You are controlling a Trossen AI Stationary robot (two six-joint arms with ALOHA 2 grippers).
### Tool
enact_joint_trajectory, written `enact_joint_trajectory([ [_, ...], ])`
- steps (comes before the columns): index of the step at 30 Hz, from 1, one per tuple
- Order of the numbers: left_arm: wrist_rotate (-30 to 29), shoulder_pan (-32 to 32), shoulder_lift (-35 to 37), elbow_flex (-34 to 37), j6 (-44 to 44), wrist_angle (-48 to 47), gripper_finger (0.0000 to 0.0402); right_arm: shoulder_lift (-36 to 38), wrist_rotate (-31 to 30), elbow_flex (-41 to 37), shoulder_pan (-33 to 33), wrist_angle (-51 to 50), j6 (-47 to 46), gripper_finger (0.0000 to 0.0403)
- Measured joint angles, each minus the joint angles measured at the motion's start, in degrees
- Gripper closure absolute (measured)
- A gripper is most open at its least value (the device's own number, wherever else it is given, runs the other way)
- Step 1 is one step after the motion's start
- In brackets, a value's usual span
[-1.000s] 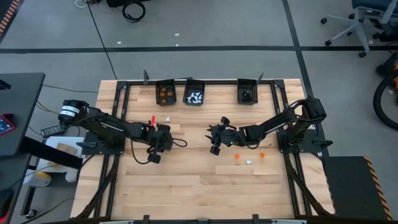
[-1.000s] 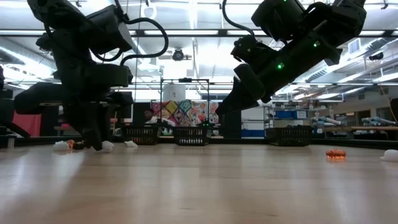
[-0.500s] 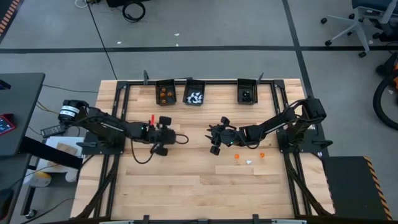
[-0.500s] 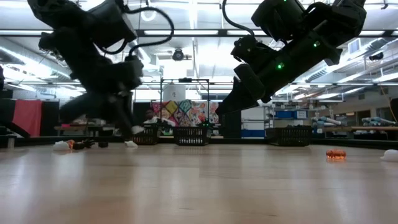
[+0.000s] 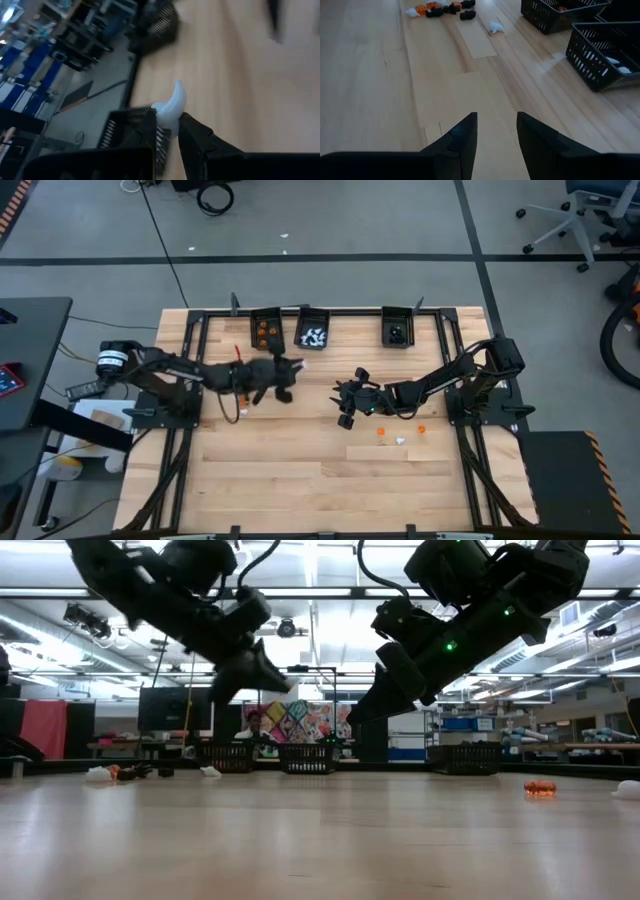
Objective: Sort Halloween decoration
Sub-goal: Put the white ghost toy into the middle black bin, then put the black voodoo toy into the right black bin
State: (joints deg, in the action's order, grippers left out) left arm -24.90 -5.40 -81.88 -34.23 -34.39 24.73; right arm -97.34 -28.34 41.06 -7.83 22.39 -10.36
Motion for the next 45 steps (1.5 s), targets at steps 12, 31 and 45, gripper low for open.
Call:
enact_joint_trajectory([
  [12, 9.5, -15.0, -12.5, -1.0, 2.7, 20.6, 0.0358, 0.0, 0.0, 0.0, 0.1, 1.2, 0.4, 0.026],
  [31, 10.8, -21.0, -24.4, -20.9, 12.8, -9.1, 0.0311, 0.0, 0.0, 0.0, 0.2, 1.0, 1.1, 0.026],
  [45, 14.5, -15.6, -11.3, -6.7, 9.8, 5.1, 0.0267, 0.0, -0.6, 0.0, 0.2, -0.1, 1.6, 0.026],
])
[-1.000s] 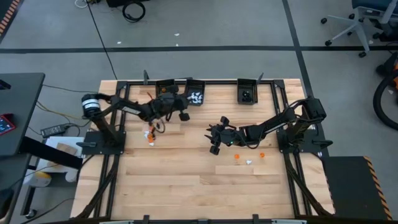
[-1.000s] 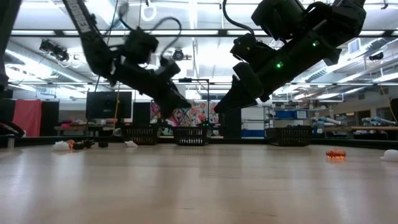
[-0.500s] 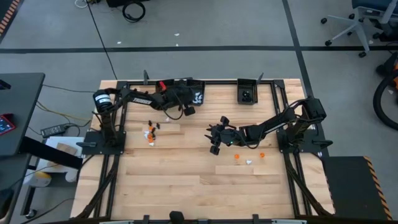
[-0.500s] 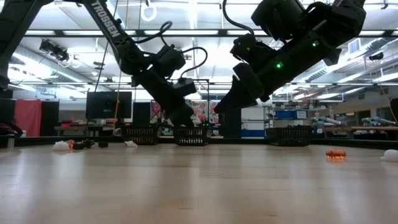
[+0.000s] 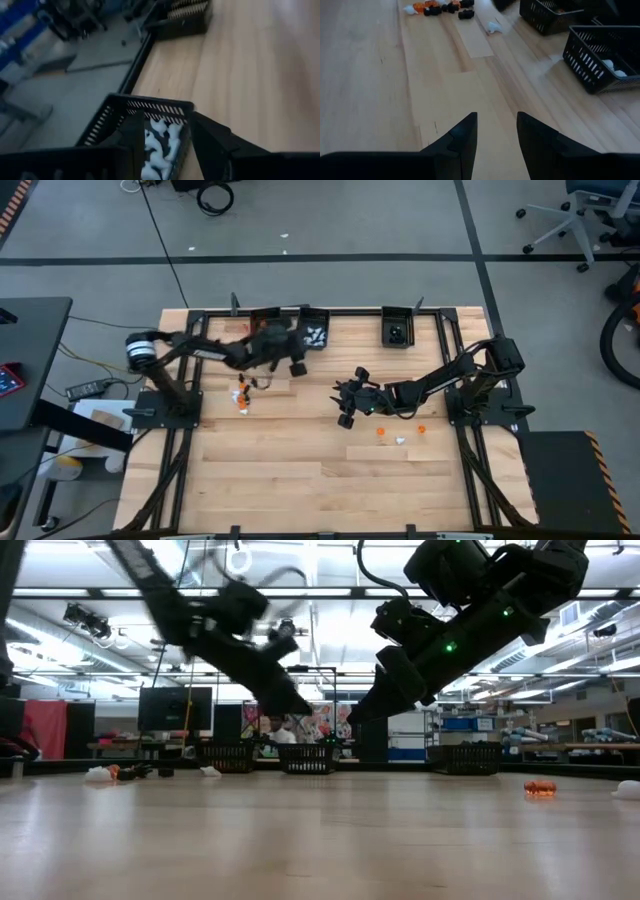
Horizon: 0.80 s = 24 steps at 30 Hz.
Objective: Sort Halloween decoration
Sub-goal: Put the black voodoo toy into the right black bin
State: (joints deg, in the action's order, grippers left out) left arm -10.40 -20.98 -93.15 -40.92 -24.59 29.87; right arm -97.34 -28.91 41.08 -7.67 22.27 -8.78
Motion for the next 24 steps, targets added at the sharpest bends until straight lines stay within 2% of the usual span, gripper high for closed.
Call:
enact_joint_trajectory([
  [3, -0.1, 2.5, 5.6, 6.9, 0.4, 3.3, 0.0274, 0.0, 0.0, 0.0, 0.0, 0.0, 0.5, 0.026],
  [8, -0.2, 6.1, 12.5, 14.3, 7.9, -1.6, 0.0278, 0.0, 0.1, 0.0, 0.3, 0.4, 1.5, 0.026],
  [12, -0.3, 8.7, 15.7, 18.2, 15.3, -6.6, 0.0278, 0.0, 1.4, 0.0, 0.4, 1.0, 1.3, 0.026],
  [18, -2.2, 12.3, 18.2, 23.2, 22.9, -7.1, 0.0278, 0.0, 2.0, 0.0, 0.4, 0.8, 1.3, 0.026],
  [21, -5.2, 13.9, 19.5, 23.0, 27.6, -14.3, 0.0278, 0.0, 2.0, 0.0, 0.4, 0.6, 1.2, 0.026],
  [24, -6.7, 15.2, 20.3, 19.4, 32.0, -27.6, 0.0278, 0.0, 2.0, 0.0, 0.4, 0.7, 1.1, 0.026],
])
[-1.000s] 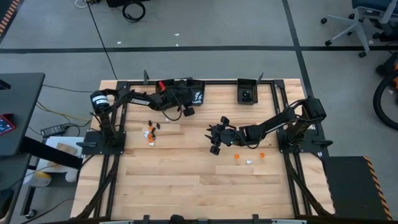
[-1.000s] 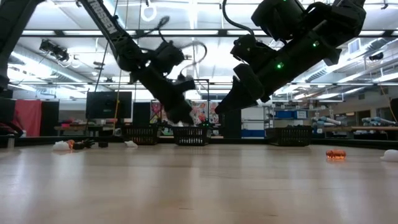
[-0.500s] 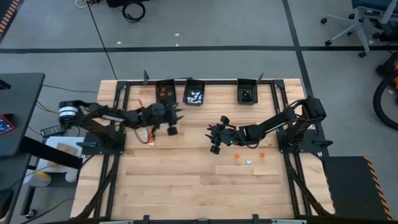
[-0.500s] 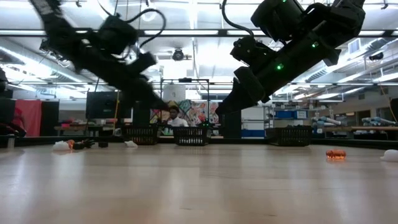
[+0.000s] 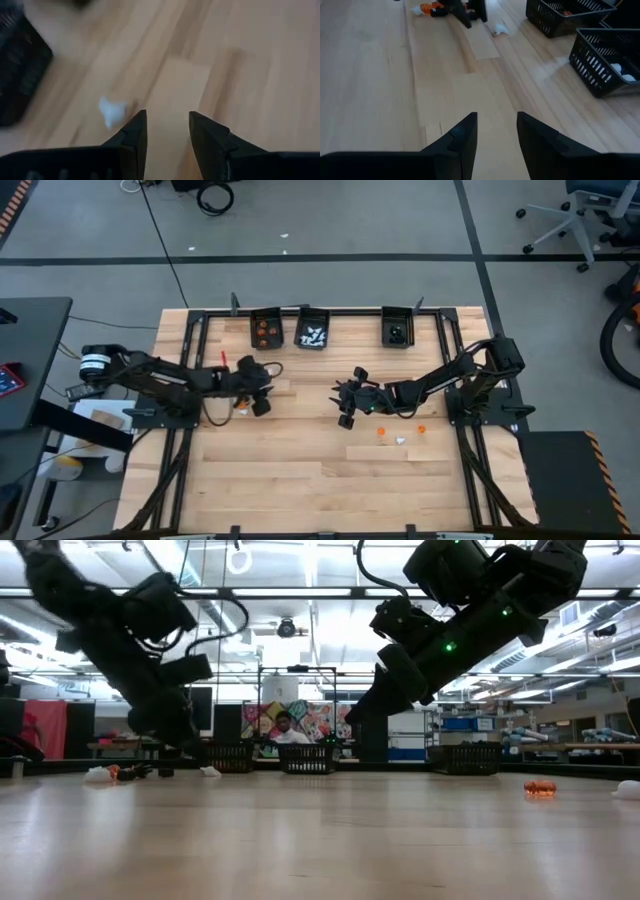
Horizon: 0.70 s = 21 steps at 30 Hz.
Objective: Sort Halloween decoration
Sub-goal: Put the black voodoo toy into the right black bin
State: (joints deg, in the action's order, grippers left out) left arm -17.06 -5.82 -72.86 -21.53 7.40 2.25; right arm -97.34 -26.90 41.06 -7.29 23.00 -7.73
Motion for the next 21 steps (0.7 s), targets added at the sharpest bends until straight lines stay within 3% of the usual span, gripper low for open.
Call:
enact_joint_trajectory([
  [5, 0.0, 1.3, 0.4, -6.9, 4.0, -21.6, 0.0278, 0.0, 0.2, 0.0, 0.0, 0.1, 0.0, 0.026],
  [10, 0.0, 1.5, 0.4, -9.0, 8.5, -31.7, 0.0278, 0.0, 1.2, 0.0, 0.0, 0.1, 0.0, 0.026],
  [21, -0.1, 1.5, 0.4, -8.6, 11.5, -35.1, 0.0278, 0.0, 1.5, 0.0, 0.0, -0.1, 0.0, 0.026],
])
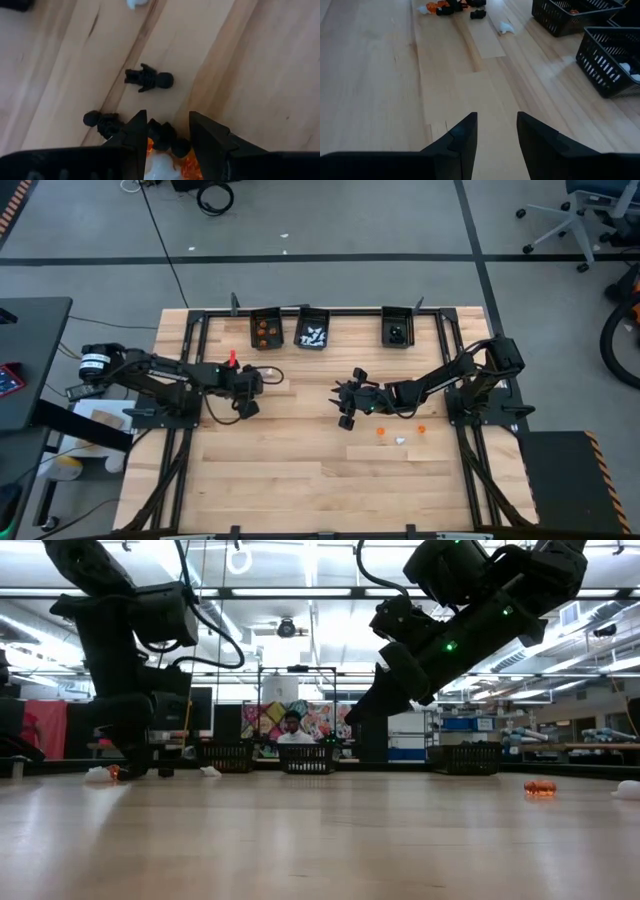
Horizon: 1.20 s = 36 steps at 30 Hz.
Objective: Sort Halloween decoration
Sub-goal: Put the black voodoo toy into the right black bin
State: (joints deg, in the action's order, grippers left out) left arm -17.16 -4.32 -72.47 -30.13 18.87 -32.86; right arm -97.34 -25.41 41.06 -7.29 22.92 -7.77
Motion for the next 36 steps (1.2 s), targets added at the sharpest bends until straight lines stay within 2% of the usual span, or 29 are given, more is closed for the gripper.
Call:
enact_joint_trajectory([
  [12, -1.3, 0.0, 0.1, 0.0, -1.0, 1.2, 0.0278, 0.0, 0.0, 0.0, 0.0, 0.1, 0.0, 0.026],
  [23, -1.3, 0.0, 3.7, 0.0, 5.8, -3.7, 0.0278, 0.0, 0.0, 0.0, 0.0, 0.2, -0.1, 0.026],
  [36, -1.2, 0.0, 3.0, 0.6, 7.0, -3.8, 0.0279, 0.0, 0.0, 0.0, 0.0, 0.2, 0.0, 0.026],
])
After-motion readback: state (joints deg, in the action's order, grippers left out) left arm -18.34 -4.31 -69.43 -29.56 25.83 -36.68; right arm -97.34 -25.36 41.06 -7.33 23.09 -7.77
